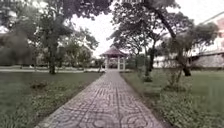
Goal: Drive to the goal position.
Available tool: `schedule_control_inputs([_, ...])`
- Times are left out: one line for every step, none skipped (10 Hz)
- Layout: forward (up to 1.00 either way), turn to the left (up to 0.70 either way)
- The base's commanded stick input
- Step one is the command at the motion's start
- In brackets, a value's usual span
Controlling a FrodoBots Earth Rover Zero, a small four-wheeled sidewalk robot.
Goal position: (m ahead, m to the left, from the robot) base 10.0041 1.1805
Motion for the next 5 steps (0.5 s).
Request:
schedule_control_inputs([1.00,0.00])
schedule_control_inputs([1.00,0.00])
schedule_control_inputs([1.00,0.00])
schedule_control_inputs([1.00,-0.18])
schedule_control_inputs([1.00,-0.14])
